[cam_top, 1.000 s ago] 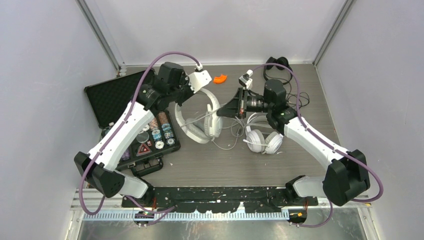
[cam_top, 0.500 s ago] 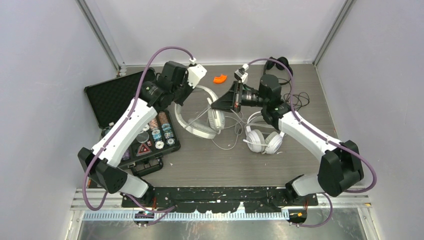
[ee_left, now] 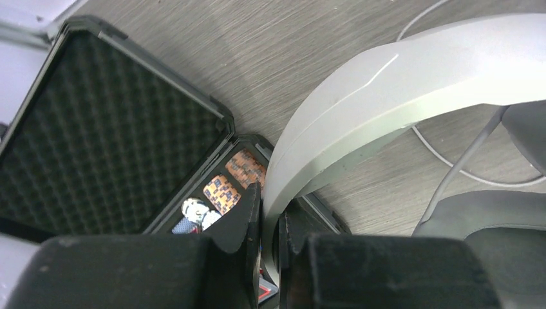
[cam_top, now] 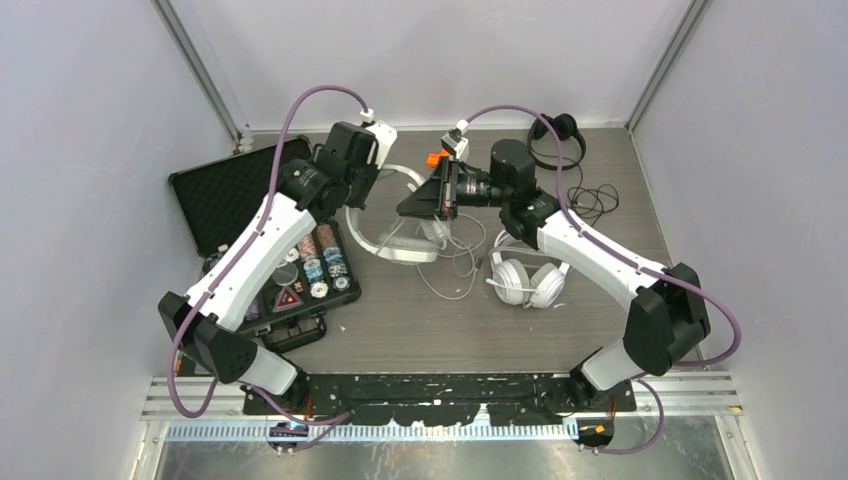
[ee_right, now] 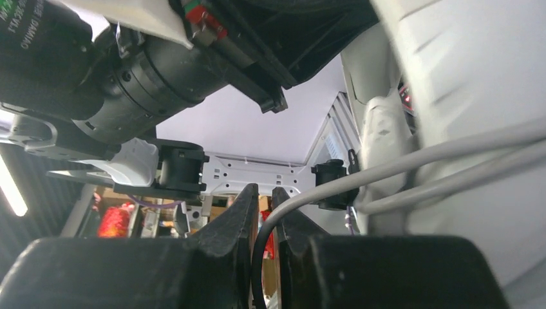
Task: Wrap the headphones
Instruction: Wrap the headphones cable around the headphones.
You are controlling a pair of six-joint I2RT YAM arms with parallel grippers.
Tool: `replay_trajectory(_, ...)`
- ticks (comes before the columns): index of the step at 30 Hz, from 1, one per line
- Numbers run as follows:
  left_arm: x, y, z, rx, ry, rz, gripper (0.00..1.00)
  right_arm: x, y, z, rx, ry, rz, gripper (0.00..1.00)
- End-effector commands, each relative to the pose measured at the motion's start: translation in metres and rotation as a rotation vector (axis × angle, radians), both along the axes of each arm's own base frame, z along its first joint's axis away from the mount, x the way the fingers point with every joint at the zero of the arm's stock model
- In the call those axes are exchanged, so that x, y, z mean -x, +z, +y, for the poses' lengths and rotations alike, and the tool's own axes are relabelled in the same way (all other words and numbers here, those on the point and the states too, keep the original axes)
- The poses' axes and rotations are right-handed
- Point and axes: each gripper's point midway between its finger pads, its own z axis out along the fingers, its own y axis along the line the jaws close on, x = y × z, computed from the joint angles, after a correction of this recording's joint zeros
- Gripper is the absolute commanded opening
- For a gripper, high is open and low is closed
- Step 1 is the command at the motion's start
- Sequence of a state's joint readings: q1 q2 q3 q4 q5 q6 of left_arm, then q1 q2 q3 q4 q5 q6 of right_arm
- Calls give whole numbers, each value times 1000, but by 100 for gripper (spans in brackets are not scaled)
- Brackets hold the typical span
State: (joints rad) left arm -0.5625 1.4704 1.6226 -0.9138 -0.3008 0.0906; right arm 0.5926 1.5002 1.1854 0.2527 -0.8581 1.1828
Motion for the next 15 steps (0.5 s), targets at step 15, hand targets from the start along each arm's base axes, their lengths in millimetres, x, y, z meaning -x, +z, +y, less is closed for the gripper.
replay_trajectory(15, -22, 66, 12, 423, 439, -190, 0, 2, -11, 9, 207, -89, -270, 19)
